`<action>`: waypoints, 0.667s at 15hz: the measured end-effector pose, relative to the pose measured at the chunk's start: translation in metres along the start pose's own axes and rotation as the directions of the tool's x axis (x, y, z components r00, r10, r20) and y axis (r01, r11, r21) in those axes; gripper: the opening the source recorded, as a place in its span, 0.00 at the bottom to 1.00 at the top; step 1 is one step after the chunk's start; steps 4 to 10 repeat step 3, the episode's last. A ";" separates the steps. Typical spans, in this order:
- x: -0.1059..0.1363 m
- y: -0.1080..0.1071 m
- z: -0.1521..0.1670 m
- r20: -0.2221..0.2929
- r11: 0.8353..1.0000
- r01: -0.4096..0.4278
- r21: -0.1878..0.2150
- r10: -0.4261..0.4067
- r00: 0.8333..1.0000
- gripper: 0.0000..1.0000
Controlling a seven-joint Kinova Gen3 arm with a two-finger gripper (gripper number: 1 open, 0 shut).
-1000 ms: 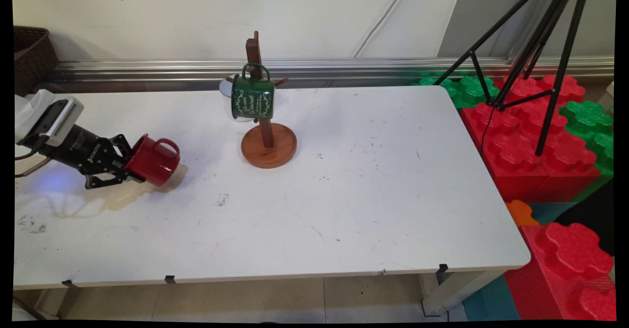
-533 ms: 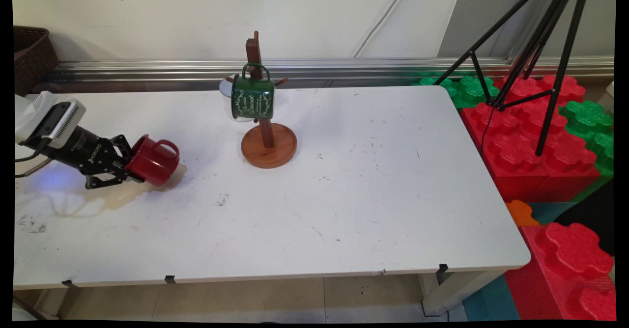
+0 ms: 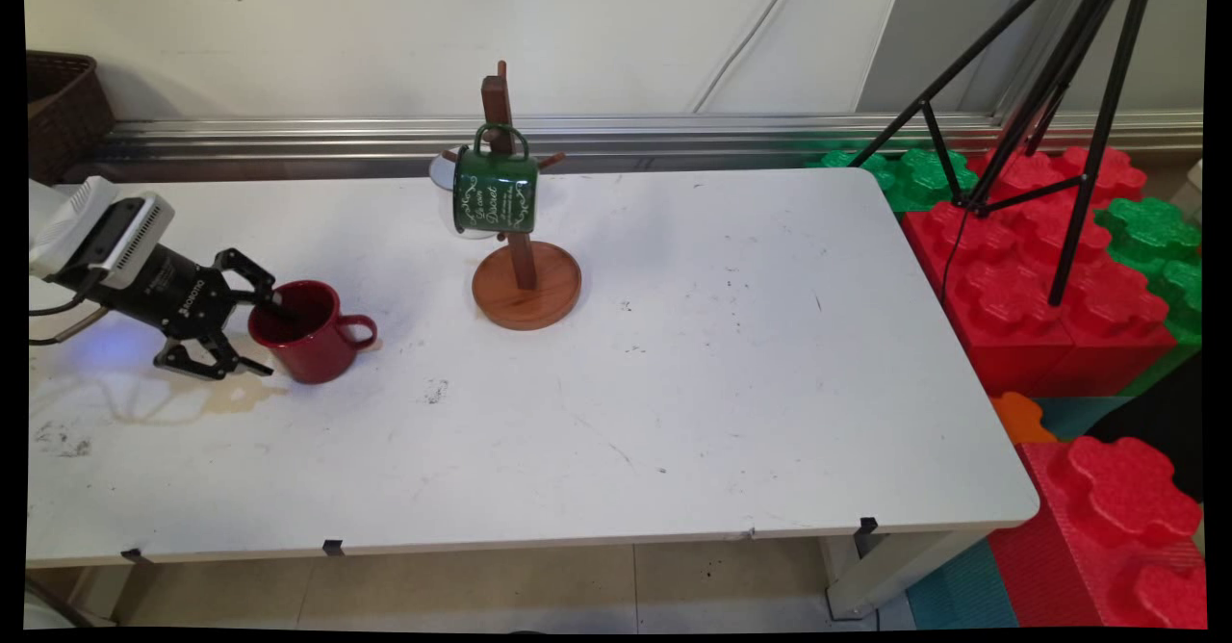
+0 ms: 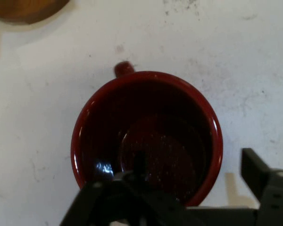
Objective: Place the picked object on the table
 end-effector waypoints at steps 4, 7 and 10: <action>0.004 -0.002 0.001 -0.009 1.000 0.002 0.003 -0.002 1.000 1.00; 0.004 -0.002 0.001 -0.009 1.000 0.002 0.003 -0.002 1.000 1.00; 0.004 -0.002 0.001 -0.009 1.000 0.002 0.003 -0.002 1.000 1.00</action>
